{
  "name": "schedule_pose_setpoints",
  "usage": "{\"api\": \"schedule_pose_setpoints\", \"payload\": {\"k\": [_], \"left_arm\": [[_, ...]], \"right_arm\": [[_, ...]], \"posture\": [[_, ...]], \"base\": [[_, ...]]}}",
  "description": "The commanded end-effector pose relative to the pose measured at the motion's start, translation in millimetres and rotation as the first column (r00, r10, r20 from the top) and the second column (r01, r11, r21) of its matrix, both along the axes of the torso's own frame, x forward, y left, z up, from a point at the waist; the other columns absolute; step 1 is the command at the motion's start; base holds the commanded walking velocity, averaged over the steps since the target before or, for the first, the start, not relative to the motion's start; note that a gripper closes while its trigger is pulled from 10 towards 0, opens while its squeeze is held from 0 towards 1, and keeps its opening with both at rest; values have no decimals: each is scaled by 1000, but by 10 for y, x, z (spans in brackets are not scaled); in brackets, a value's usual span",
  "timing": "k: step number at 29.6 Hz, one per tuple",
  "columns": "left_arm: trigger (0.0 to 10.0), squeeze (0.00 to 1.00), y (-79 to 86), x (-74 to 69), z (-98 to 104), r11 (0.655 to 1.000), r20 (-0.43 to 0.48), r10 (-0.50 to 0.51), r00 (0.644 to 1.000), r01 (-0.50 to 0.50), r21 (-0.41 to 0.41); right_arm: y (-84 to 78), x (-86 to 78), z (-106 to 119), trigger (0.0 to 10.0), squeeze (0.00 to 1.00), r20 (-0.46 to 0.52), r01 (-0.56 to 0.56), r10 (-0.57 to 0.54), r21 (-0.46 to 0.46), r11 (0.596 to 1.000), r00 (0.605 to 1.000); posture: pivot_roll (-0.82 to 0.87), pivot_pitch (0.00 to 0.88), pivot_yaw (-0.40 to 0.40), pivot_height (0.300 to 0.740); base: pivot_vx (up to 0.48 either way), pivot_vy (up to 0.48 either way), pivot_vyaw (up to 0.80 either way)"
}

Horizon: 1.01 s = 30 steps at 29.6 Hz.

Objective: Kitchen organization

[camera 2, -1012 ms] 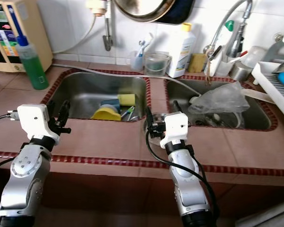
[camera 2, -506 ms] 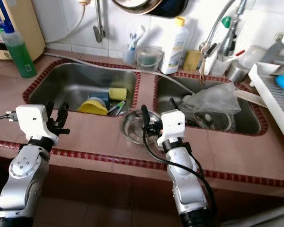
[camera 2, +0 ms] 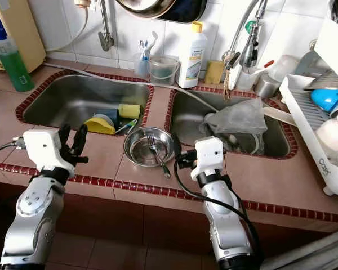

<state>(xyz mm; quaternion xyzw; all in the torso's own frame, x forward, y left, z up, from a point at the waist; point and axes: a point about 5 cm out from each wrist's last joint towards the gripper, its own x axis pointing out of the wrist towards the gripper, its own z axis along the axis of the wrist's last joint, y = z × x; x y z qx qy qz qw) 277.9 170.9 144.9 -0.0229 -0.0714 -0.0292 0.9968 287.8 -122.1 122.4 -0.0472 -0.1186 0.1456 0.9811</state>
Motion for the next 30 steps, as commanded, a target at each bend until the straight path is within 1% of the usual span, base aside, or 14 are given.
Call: {"api": "schedule_pose_setpoints", "payload": {"k": [1,2,3,6,7,9,11,13,16,24,26,30], "left_arm": [[10000,0,-29,-30,10,999,17,-26,1000,26,23],[10000,0,-17,-61,-21,999,15,-31,999,31,33],[10000,0,-17,-61,-21,999,15,-31,999,31,33],[10000,0,-13,-118,-66,998,9,-51,999,51,47],[10000,0,-15,-160,-106,996,4,-66,998,65,57],[10000,0,-21,-211,-143,995,5,-81,997,81,57],[10000,0,-32,-239,-147,994,15,-93,996,92,61],[10000,0,-44,-266,-150,992,30,-100,994,97,84],[10000,0,-69,-300,-154,989,35,-123,992,120,83],[10000,0,-100,-338,-177,976,36,-174,984,168,135],[10000,0,-103,-339,-184,975,33,-184,982,178,133],[10000,0,-153,-345,-192,961,24,-231,973,225,160]], "right_arm": [[29,-58,-32,10000,0,-2,-54,54,-17,998,999],[55,-131,-110,10000,0,-24,-107,106,-40,993,994],[55,-131,-110,10000,0,-24,-107,106,-40,993,994],[75,-223,-210,10000,0,-58,-168,165,-72,983,985],[80,-273,-258,10000,0,-73,-201,195,-89,976,978],[78,-323,-285,10000,0,-77,-229,222,-101,968,972],[72,-343,-297,10000,0,-77,-238,231,-108,965,970],[60,-359,-313,10000,0,-75,-239,231,-122,963,970],[42,-381,-329,10000,0,-77,-243,235,-121,963,969],[13,-445,-403,10000,0,-87,-226,216,-135,965,973],[6,-449,-417,10000,0,-90,-216,205,-138,967,975],[-5,-453,-449,10000,0,-103,-194,182,-129,972,978]], "posture": [[33,40,-63,740],[33,41,-63,740],[33,41,-63,740],[33,48,-62,740],[33,50,-60,740],[33,54,-58,740],[33,56,-58,740],[34,57,-58,740],[34,61,-56,740],[35,75,-50,740],[33,78,-48,740],[25,88,-34,740]], "base": [[0,0,0],[0,0,0],[0,0,0],[0,0,0],[0,0,0],[0,0,0],[0,0,0],[0,0,0],[0,0,0],[0,0,0],[0,0,0],[0,0,0]]}}
